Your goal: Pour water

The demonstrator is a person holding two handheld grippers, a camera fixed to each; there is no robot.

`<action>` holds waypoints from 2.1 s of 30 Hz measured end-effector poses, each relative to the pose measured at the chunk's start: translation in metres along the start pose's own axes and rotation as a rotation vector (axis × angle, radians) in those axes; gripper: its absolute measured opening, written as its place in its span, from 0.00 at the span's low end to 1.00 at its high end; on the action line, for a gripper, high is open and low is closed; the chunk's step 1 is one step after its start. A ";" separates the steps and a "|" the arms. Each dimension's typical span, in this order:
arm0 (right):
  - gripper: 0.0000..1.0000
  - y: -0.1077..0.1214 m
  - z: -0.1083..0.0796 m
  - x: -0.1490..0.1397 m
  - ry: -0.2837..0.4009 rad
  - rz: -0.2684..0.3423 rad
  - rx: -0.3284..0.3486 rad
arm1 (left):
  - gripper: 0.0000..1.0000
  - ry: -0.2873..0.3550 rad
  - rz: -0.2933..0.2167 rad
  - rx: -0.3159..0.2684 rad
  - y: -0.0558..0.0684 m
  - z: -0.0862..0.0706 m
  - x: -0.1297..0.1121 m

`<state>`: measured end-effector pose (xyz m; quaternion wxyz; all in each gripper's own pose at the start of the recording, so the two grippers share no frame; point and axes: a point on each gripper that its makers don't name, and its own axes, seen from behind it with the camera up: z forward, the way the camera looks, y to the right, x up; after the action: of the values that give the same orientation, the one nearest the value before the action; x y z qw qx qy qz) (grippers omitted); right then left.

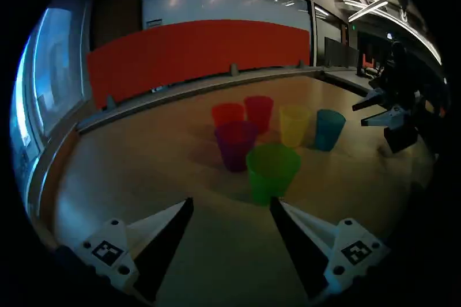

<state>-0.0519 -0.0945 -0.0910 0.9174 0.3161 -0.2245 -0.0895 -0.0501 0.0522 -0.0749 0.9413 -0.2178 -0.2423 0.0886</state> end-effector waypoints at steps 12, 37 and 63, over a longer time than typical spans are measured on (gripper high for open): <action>1.00 0.029 -0.021 0.025 0.103 0.053 -0.149 | 0.99 0.200 -0.065 0.147 -0.034 -0.015 0.052; 0.99 0.119 -0.088 0.100 0.488 0.147 -0.586 | 0.99 0.494 -0.097 0.414 -0.078 -0.049 0.120; 0.99 0.130 -0.096 0.091 0.494 0.159 -0.702 | 0.99 0.550 -0.099 0.529 -0.102 -0.042 0.118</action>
<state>0.0762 0.0317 -0.0457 0.9995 -0.0212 0.0223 -0.0111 0.0794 -0.0215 -0.0125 0.9979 0.0289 0.0405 0.0408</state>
